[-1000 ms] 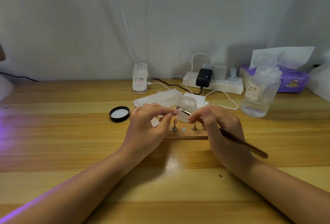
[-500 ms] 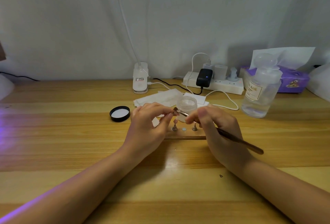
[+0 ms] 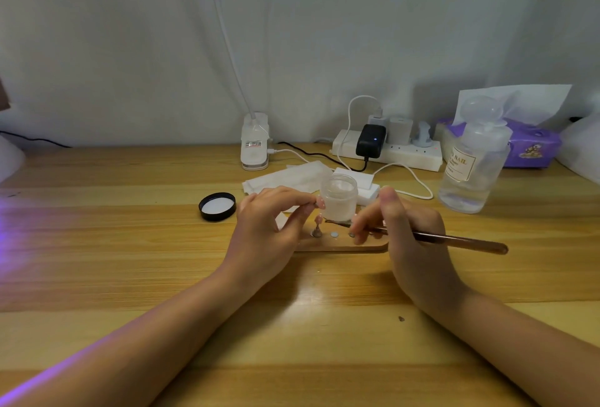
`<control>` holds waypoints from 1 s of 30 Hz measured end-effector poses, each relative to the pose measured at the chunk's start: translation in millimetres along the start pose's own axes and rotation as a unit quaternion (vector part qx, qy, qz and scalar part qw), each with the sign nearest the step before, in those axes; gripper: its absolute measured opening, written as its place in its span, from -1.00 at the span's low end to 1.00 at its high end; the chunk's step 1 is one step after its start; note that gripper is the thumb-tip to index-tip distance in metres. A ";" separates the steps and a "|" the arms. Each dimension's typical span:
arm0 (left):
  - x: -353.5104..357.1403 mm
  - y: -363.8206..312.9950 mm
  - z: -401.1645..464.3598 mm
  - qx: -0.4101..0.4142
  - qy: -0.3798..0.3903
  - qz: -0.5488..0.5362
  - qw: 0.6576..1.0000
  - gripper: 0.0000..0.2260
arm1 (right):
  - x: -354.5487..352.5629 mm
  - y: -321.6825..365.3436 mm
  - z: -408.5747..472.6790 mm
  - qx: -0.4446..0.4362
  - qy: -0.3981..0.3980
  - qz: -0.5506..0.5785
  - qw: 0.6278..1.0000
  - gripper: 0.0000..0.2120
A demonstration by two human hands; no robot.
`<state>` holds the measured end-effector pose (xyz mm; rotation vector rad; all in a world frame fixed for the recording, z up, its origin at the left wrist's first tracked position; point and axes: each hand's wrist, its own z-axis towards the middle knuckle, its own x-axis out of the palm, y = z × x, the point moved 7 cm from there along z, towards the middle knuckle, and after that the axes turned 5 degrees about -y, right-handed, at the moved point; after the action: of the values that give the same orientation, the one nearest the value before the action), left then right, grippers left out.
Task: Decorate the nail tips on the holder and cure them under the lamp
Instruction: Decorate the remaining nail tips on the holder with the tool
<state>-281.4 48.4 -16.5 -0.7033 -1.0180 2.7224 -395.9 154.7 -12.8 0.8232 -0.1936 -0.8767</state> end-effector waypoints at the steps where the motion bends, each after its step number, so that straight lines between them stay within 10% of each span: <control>1: 0.0 0.4 0.1 -0.001 -0.001 -0.001 1.000 -0.79 | -1.1 0.0 -0.1 0.002 -0.004 0.003 1.000 -0.60; 30: -1.4 1.7 -0.3 -0.025 -0.017 -0.026 0.999 -0.84 | 4.6 1.0 4.5 0.038 0.036 -0.006 0.999 -0.69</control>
<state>-280.0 46.9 -17.3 -0.6320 -1.1001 2.6814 -394.4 149.1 -9.8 0.9256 -0.1605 -0.8541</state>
